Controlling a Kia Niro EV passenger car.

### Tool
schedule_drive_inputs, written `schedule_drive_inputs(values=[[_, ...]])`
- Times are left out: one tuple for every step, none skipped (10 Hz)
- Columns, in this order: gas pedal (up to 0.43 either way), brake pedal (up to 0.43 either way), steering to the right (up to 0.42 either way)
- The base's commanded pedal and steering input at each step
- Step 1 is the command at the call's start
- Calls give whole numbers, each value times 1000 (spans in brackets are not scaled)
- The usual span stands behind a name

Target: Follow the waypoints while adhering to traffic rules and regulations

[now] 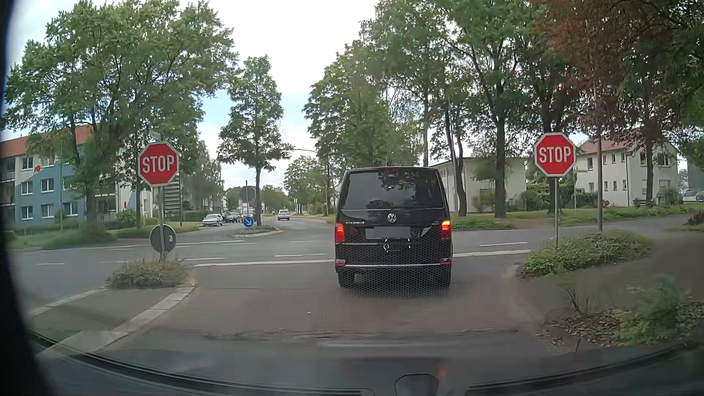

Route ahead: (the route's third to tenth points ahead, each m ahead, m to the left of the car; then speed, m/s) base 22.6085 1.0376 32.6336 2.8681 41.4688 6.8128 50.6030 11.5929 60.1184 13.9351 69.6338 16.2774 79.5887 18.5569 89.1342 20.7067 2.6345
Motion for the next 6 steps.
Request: schedule_drive_inputs(values=[[0,6,11],[0,6,11],[0,6,9],[0,6,7],[0,6,5],[0,6,4]])
